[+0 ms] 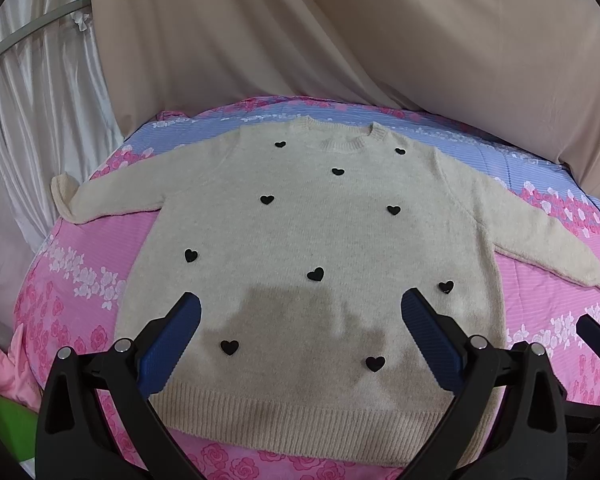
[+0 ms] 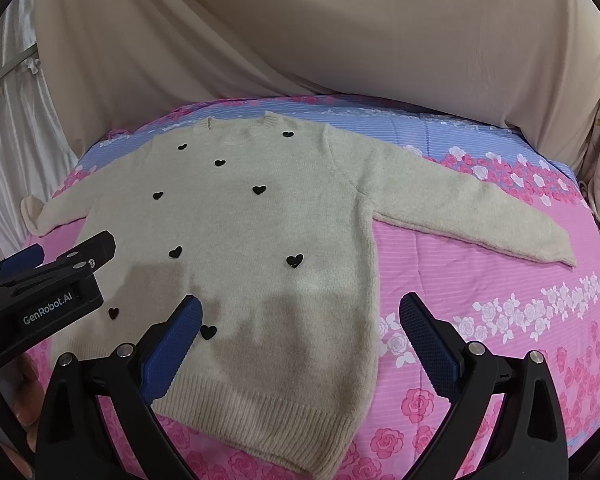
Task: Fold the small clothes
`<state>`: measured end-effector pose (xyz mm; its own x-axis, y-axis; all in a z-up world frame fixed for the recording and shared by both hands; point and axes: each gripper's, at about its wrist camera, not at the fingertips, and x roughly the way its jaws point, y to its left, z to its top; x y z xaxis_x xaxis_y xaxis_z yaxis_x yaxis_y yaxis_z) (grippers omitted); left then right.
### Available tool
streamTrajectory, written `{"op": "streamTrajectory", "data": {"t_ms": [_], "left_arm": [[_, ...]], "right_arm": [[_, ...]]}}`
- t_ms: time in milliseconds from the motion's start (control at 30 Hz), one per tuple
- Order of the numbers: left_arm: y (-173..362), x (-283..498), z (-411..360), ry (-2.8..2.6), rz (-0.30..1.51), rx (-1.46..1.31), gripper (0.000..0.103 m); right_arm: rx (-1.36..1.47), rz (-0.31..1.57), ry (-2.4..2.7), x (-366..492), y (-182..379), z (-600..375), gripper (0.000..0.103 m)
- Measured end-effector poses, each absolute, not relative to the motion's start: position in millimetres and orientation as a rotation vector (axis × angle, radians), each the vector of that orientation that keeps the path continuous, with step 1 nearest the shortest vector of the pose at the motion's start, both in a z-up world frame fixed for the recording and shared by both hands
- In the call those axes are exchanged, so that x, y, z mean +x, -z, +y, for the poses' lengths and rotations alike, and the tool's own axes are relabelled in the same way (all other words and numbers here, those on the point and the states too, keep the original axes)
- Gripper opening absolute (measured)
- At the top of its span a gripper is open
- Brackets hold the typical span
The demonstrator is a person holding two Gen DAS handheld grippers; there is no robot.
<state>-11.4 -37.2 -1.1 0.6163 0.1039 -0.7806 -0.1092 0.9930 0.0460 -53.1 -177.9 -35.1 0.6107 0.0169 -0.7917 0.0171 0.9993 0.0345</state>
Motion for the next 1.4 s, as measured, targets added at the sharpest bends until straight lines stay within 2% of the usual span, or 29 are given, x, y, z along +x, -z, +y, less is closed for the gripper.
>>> {"op": "streamTrajectory", "data": {"t_ms": [1400], "left_arm": [[7.4, -17.5, -39.0, -0.117, 0.905, 0.001, 0.098]], "right_arm": [[0.071, 0.934, -0.014, -50.5, 37.9, -185.0, 0.097]]}}
